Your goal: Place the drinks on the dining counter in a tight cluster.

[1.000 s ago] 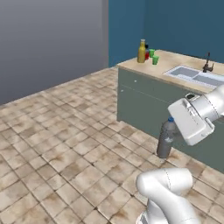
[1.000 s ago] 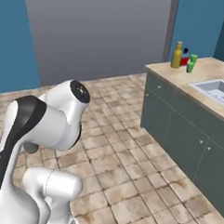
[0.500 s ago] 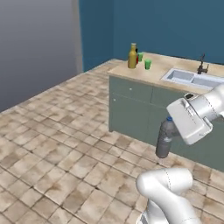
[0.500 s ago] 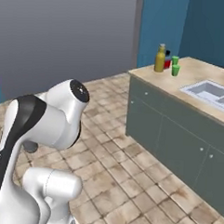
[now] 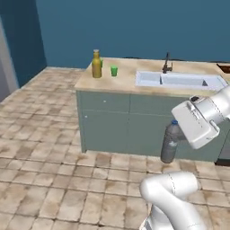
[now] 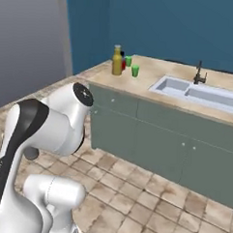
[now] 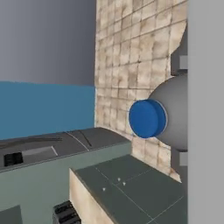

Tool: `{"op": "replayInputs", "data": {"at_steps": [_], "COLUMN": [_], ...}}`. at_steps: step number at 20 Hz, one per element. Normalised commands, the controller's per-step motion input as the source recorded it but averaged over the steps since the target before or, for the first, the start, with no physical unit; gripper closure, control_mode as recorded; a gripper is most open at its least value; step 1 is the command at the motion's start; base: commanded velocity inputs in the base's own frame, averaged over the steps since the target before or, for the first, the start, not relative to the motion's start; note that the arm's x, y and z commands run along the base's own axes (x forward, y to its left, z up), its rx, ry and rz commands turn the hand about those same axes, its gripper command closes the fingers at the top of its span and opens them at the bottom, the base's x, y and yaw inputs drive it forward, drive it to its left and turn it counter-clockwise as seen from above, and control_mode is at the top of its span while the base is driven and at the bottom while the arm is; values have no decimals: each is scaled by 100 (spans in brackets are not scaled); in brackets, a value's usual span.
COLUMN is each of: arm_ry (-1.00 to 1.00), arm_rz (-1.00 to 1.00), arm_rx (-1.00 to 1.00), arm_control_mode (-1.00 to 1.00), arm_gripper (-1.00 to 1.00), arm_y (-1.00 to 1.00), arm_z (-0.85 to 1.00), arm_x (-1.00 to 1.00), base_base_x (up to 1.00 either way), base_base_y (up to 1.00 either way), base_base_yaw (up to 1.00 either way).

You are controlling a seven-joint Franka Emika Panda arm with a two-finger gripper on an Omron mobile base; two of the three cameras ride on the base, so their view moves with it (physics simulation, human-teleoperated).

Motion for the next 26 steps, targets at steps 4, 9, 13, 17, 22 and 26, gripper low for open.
{"op": "replayInputs", "data": {"at_steps": [4, 9, 13, 17, 22, 26], "arm_ry": [0, 0, 0, 0, 0, 0], "arm_rz": [0, 0, 0, 0, 0, 0], "arm_rx": [0, 0, 0, 0, 0, 0], "arm_control_mode": [100, 100, 100, 100, 100, 100], "arm_gripper": [100, 100, 100, 100, 100, 100], "arm_y": [0, 0, 0, 0, 0, 0], "arm_z": [0, 0, 0, 0, 0, 0], "arm_x": [0, 0, 0, 0, 0, 0], "base_base_x": [77, 69, 56, 42, -21, -49], "base_base_y": [68, 73, 86, 93, 97, 100], "base_base_yaw": [-75, -73, -68, -66, -58, -56]}}
